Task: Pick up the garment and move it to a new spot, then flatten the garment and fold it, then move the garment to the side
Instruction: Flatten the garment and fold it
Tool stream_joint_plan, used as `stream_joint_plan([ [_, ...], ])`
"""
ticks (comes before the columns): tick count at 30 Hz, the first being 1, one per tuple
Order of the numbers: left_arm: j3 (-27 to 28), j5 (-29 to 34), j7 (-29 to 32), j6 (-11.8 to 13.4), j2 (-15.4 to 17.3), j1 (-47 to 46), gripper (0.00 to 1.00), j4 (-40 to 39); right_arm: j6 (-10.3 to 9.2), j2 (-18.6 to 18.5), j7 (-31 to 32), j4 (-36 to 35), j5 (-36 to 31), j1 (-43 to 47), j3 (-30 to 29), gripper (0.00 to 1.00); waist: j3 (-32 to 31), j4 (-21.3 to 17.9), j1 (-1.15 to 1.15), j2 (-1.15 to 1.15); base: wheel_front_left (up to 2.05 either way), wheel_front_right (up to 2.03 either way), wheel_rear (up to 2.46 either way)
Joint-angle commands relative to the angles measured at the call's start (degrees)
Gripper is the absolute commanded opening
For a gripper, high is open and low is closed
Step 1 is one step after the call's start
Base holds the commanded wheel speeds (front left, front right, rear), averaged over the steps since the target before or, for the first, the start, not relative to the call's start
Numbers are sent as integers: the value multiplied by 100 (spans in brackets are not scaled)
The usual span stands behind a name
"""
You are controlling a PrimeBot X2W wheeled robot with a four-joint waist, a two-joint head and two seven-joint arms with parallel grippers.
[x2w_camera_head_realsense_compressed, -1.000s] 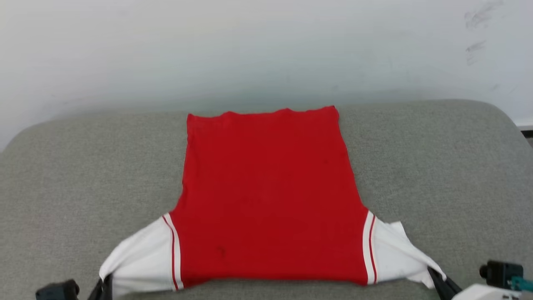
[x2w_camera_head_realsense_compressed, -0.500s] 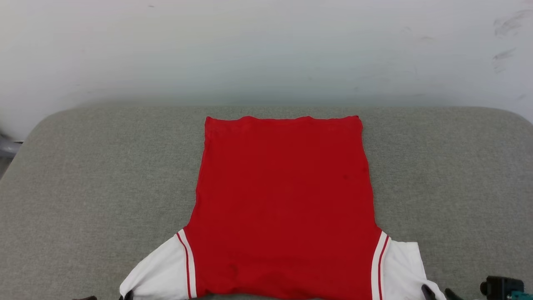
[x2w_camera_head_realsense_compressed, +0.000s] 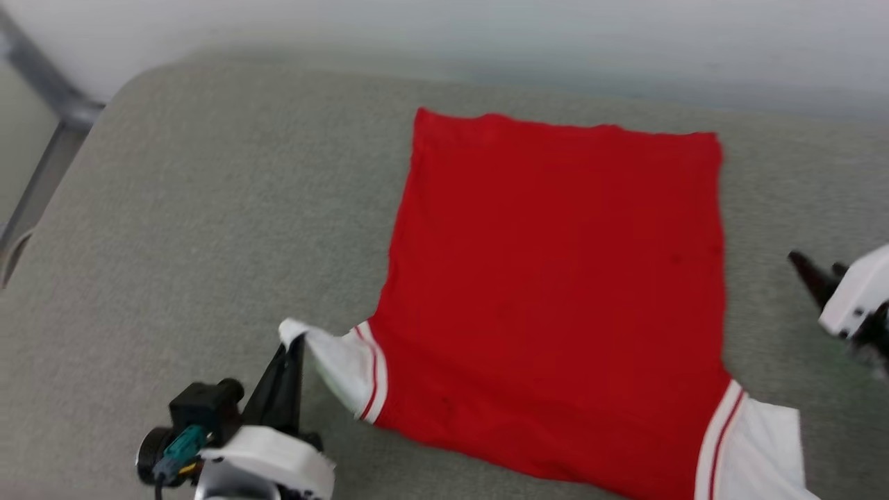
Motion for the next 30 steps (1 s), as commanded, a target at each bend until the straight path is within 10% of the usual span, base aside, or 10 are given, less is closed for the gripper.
stream_joint_plan([
  [1,-74,64,-82,-33,-56,-191,0,-45,-2,-142,194,157,-31,-350,4,100,504,524,-2,0,0,0,0],
  [12,-449,307,-375,-170,-407,-841,0,-347,-3,-745,1571,979,-691,-2578,-31,100,1515,1328,-2,0,0,0,0],
  [25,-516,290,-539,-343,-706,-1123,0,-147,-3,-576,2643,1484,-1426,-2783,-59,100,2107,1579,-2,0,0,0,0],
  [26,-504,292,-541,-359,-716,-1122,0,-122,-3,-558,2823,1572,-1457,-2705,-97,48,2114,1571,-2,0,0,0,0],
  [28,-480,303,-555,-368,-738,-1133,0,-92,-4,-535,3101,1625,-1530,-2577,-125,0,2125,1556,-2,0,0,0,0],
  [30,-449,311,-563,-392,-745,-1137,0,-69,-5,-520,3213,1567,-1574,-2554,-174,0,2125,1534,-2,0,0,0,0],
])
